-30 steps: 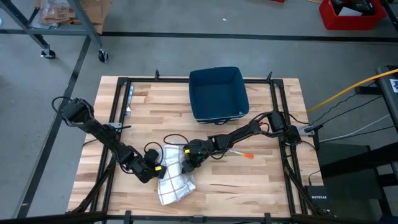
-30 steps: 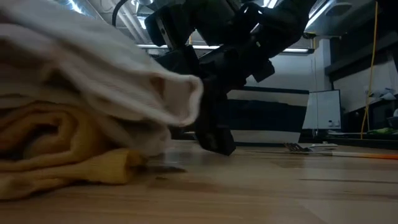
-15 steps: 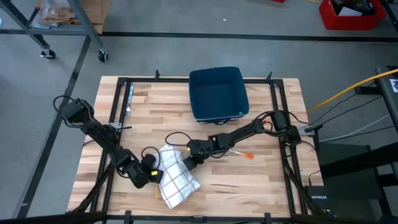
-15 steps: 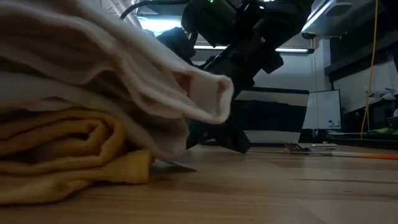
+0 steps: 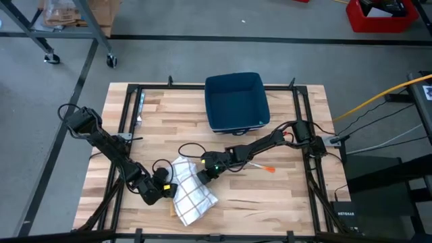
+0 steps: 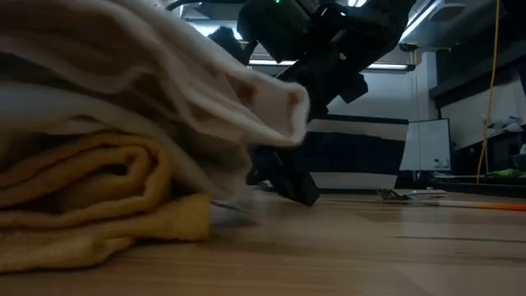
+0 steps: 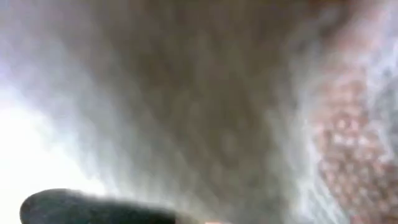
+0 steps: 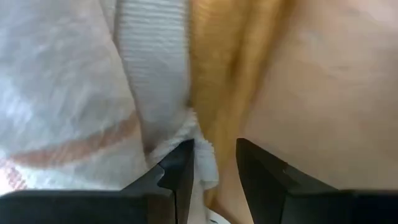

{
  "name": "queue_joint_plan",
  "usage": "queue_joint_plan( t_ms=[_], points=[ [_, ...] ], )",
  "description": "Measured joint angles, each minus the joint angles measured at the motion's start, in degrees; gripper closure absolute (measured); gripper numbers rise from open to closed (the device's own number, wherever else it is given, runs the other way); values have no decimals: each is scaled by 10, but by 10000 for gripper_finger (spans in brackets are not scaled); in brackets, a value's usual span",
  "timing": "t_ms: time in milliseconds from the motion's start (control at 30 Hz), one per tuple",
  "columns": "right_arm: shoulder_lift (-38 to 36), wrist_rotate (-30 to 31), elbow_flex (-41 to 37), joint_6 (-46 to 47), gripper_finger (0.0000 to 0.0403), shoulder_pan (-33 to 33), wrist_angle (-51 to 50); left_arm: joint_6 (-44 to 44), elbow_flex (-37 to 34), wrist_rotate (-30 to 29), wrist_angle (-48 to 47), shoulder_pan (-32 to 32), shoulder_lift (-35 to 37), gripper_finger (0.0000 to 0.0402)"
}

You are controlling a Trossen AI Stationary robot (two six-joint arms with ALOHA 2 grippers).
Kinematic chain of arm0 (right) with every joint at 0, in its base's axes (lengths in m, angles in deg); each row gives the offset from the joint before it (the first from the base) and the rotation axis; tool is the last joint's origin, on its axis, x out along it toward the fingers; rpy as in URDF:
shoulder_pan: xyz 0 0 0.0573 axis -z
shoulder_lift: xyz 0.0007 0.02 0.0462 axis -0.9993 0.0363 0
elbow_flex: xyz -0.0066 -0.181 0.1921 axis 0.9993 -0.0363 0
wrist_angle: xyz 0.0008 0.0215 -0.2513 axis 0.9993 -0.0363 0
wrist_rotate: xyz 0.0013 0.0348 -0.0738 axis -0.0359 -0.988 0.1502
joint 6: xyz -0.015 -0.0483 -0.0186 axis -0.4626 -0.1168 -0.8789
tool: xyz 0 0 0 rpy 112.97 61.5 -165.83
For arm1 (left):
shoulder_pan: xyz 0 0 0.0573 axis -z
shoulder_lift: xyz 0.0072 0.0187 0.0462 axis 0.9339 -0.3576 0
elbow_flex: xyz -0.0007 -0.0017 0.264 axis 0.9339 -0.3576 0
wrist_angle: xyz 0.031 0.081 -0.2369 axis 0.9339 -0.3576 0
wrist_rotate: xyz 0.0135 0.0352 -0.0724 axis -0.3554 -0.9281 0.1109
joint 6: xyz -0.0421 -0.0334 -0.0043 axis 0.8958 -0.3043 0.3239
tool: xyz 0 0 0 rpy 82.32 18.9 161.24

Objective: Fold towel
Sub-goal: Put the stacked folded towels into the blue laundry organizer

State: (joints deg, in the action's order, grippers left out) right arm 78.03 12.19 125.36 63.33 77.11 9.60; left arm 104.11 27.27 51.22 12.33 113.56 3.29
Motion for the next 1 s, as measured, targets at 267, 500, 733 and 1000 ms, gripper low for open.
queue_joint_plan(
  t_ms=[267, 500, 733, 1000],
  points=[
    [7, -7, -1, 0, 279, 0, 46, -2, 0, -20, 18, -21, 0, 325],
    [8, 15, -3, -5, 279, 0, 76, -49, -1, -28, 39, -55, -2, 325],
    [8, 40, -4, -9, 279, -1, 80, -61, -1, -30, 108, -79, -48, 325],
    [9, 61, -2, -30, 279, 1, 101, -70, -1, -87, 153, -79, -63, 325]
  ],
)
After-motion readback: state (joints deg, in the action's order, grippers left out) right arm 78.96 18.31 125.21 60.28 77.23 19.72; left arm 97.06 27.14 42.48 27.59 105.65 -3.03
